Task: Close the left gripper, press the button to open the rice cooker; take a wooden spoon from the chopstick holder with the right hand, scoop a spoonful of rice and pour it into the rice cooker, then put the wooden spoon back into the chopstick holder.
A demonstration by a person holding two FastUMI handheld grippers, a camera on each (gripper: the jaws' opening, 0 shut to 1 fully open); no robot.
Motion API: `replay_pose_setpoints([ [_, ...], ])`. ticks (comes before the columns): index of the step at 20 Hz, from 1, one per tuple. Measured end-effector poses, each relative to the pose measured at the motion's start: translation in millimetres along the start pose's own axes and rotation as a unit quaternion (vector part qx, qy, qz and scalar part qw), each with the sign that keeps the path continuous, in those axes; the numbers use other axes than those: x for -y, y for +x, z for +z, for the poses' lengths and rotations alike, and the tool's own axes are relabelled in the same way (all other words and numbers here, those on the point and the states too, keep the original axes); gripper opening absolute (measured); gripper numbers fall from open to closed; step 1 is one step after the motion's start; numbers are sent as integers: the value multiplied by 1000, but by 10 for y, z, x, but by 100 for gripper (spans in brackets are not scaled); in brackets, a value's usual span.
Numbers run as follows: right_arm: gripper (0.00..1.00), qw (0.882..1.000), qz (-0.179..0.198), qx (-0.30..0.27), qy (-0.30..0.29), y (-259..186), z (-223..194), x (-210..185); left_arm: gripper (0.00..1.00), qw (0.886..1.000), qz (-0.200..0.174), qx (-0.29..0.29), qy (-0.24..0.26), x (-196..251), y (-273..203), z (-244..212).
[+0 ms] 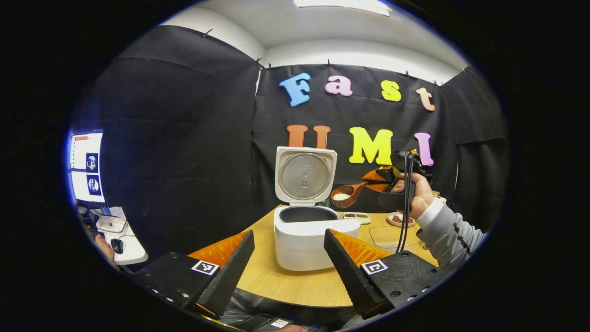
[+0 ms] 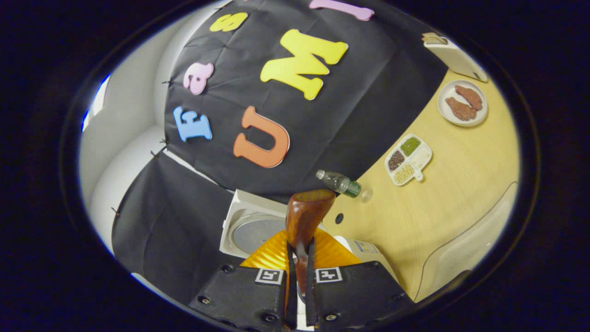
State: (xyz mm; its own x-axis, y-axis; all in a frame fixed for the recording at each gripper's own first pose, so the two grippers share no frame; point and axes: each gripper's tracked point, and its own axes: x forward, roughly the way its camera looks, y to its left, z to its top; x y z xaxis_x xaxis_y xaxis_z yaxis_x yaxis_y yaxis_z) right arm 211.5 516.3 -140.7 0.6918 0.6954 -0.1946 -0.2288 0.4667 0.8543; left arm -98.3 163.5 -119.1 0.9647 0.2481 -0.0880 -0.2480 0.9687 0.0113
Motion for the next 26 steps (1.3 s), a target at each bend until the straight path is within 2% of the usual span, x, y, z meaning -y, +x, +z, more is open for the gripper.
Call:
replay_pose_setpoints([
  [2,12,998,-3,-3,-57,142,-80,-120,97,1000,9,-4,-2,-67,3,-19],
  [4,12,991,-8,0,-131,253,-153,-207,97,1000,14,-6,-3,-95,-8,-25],
  [7,12,966,-9,16,-258,354,-239,-352,97,1000,21,-7,-1,-116,-1,-35],
  [11,12,911,4,25,-412,391,-527,-517,97,1000,19,-12,-5,-100,23,-41],
  [14,12,860,16,40,-508,397,-685,-624,97,1000,22,-12,1,-88,55,-51],
  [16,12,833,22,43,-552,411,-765,-640,97,1000,20,-14,3,-83,63,-50],
  [18,12,811,31,46,-582,393,-853,-665,97,1000,21,-15,3,-58,81,-25],
  [20,12,800,33,50,-597,345,-874,-673,97,1000,23,-17,3,-60,108,-21],
  [21,12,799,32,51,-598,323,-872,-681,97,1000,23,-16,4,-49,116,-7],
  [24,12,801,34,58,-594,222,-741,-738,97,1000,21,-10,-7,-1,156,72],
  [26,12,808,36,63,-584,72,-620,-744,97,1000,15,-8,-9,98,211,89],
])
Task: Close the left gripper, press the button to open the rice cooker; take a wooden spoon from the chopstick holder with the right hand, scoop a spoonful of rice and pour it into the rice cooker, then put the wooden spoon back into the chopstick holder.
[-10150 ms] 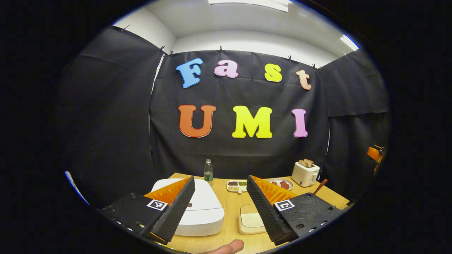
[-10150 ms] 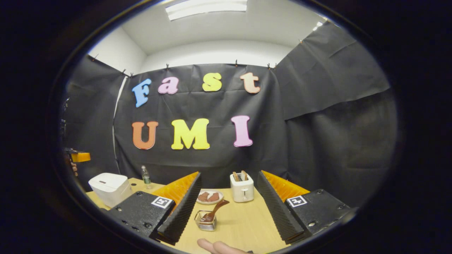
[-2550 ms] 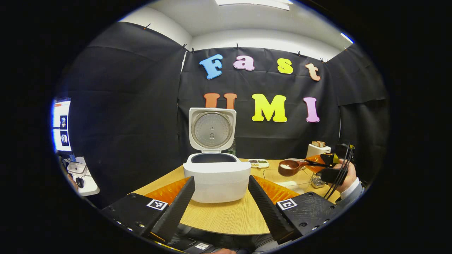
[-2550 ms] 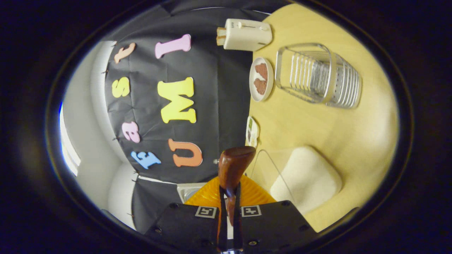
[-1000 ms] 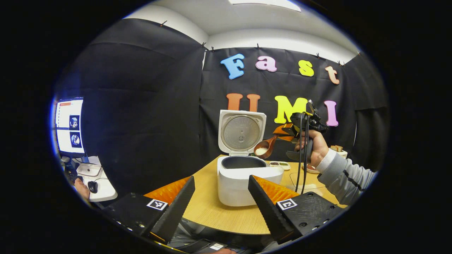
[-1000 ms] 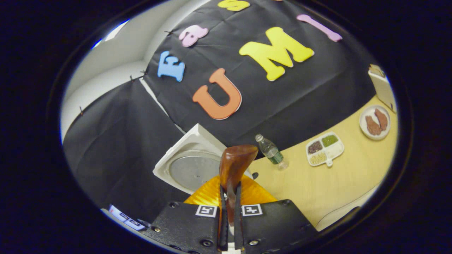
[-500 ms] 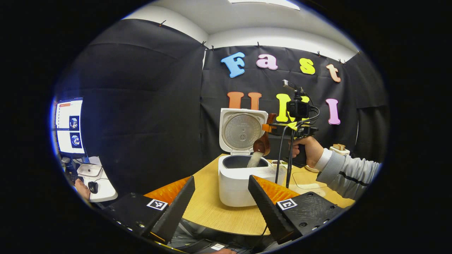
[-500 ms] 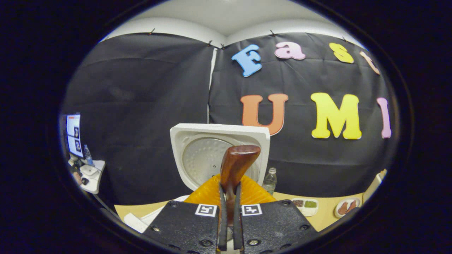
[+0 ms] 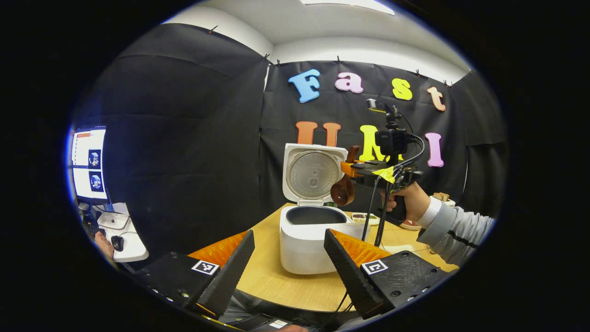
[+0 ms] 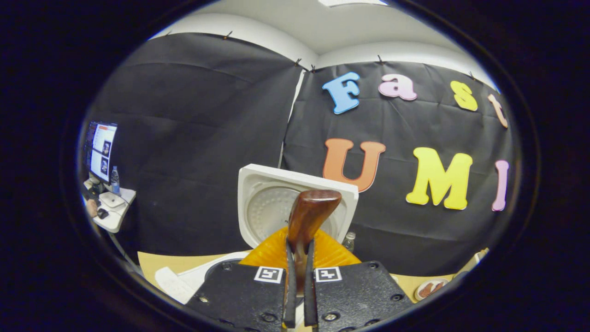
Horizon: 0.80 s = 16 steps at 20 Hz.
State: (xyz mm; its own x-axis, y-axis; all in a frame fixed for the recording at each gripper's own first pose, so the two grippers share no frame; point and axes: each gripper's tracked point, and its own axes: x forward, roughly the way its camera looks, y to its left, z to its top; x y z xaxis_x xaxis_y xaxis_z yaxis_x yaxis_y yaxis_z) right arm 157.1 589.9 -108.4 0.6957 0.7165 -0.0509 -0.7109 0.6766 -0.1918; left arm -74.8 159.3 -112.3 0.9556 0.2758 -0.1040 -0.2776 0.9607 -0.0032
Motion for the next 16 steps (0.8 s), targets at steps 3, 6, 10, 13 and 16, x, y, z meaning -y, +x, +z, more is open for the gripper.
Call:
replay_pose_setpoints([
  [3,12,1000,-14,-4,28,-247,45,281,97,1000,-5,6,4,128,136,64],
  [6,12,998,-24,4,50,-528,164,599,97,1000,-20,6,6,335,231,104],
  [10,12,995,-59,13,75,-995,207,1133,97,999,-32,16,15,551,340,212],
  [13,12,992,-86,16,87,-1342,155,1517,96,999,-43,24,16,741,424,262],
  [16,12,988,-122,9,94,-1693,29,1925,96,998,-53,29,7,923,521,282],
])
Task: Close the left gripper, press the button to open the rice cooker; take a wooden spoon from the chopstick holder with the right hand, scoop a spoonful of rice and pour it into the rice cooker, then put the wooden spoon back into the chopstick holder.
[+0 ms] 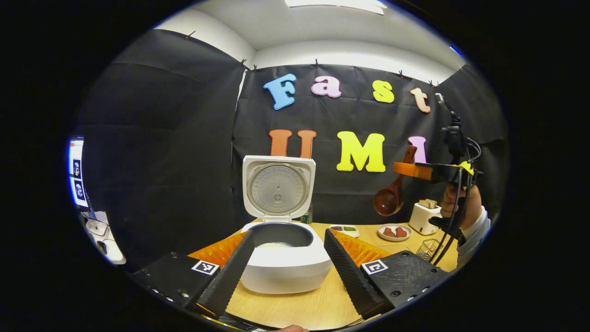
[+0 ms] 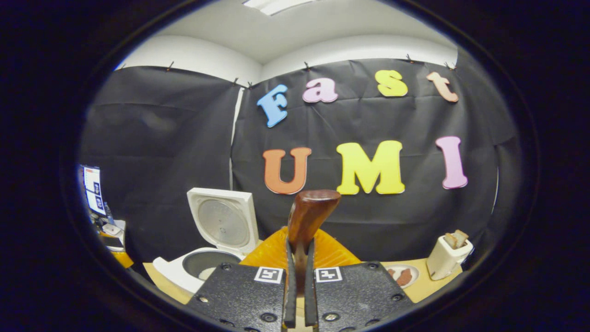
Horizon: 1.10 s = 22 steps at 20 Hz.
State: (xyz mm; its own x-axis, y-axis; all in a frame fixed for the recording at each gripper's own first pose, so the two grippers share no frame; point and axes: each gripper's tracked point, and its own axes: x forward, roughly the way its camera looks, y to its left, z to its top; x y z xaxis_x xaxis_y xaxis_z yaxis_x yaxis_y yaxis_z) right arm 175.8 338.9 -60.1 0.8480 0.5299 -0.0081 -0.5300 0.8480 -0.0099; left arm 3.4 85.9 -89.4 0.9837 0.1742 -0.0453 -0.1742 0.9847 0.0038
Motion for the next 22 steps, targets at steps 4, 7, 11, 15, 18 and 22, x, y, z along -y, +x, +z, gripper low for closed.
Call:
replay_pose_setpoints([
  [4,13,999,-47,-2,3,-341,-51,618,96,1000,-14,8,-9,257,165,56],
  [7,10,995,-95,-7,18,-597,-187,1120,97,1000,-22,15,-7,422,238,86],
  [11,14,989,-139,-28,27,-804,-517,1630,97,999,-29,28,0,597,385,190],
  [15,14,983,-165,-63,47,-960,-937,1981,97,999,-30,34,-9,668,543,297],
  [18,14,977,-173,-84,93,-1076,-1100,2150,97,999,-23,45,-16,613,694,423],
  [22,15,969,-178,-90,144,-1209,-1344,2275,97,998,-28,49,-17,568,946,596],
])
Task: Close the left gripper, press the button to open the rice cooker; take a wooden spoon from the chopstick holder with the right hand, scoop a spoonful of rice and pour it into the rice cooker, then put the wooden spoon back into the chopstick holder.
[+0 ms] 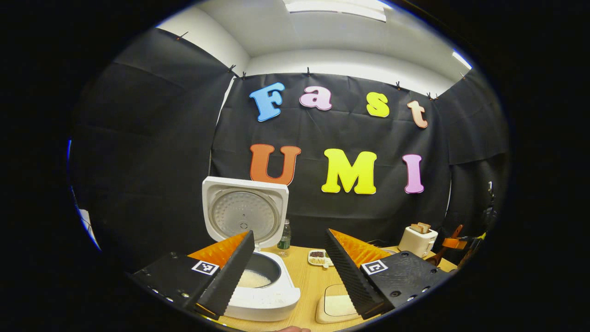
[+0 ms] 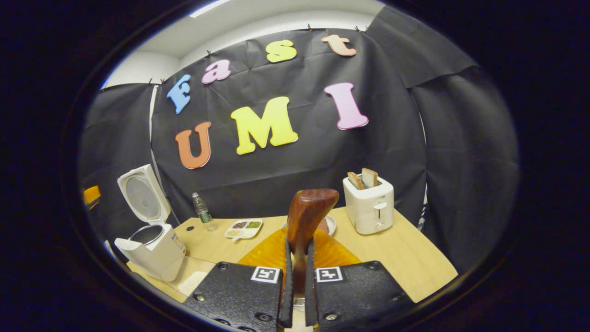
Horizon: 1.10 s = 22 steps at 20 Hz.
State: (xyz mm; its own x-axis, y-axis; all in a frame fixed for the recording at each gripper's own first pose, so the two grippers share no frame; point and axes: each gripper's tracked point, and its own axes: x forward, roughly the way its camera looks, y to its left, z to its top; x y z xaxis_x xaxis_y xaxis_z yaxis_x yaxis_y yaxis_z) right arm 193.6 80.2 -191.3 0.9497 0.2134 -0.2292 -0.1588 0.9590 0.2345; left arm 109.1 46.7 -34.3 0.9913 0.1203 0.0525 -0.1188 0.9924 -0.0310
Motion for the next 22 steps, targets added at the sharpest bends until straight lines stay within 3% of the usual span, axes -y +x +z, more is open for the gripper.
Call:
replay_pose_setpoints([
  [4,21,998,24,-18,52,-7,-144,46,97,1000,2,-5,18,-143,254,137],
  [6,36,999,13,-7,48,-8,-114,137,97,1000,5,-2,29,-215,370,247],
  [7,55,999,-6,7,41,-12,-15,238,97,999,2,1,33,-217,405,301],
  [8,59,999,-23,22,32,-36,88,310,97,999,4,5,36,-246,454,370],
  [10,86,998,-45,46,8,-128,236,349,96,999,9,2,37,-330,553,422],
  [11,83,997,-48,54,-1,-205,257,347,96,999,11,-1,36,-368,597,441],
  [15,96,994,-62,78,-44,-437,422,304,96,999,19,-6,46,-526,850,566],
  [17,96,992,-66,93,-60,-605,398,223,96,999,22,-1,46,-605,1009,663],
  [18,100,990,-62,104,-68,-680,435,172,96,999,26,-1,47,-657,1113,695],
  [20,96,988,-47,118,-84,-807,444,24,96,998,27,0,49,-709,1334,775],
  [22,100,986,-32,128,-97,-888,428,-79,96,998,26,14,55,-742,1599,901],
])
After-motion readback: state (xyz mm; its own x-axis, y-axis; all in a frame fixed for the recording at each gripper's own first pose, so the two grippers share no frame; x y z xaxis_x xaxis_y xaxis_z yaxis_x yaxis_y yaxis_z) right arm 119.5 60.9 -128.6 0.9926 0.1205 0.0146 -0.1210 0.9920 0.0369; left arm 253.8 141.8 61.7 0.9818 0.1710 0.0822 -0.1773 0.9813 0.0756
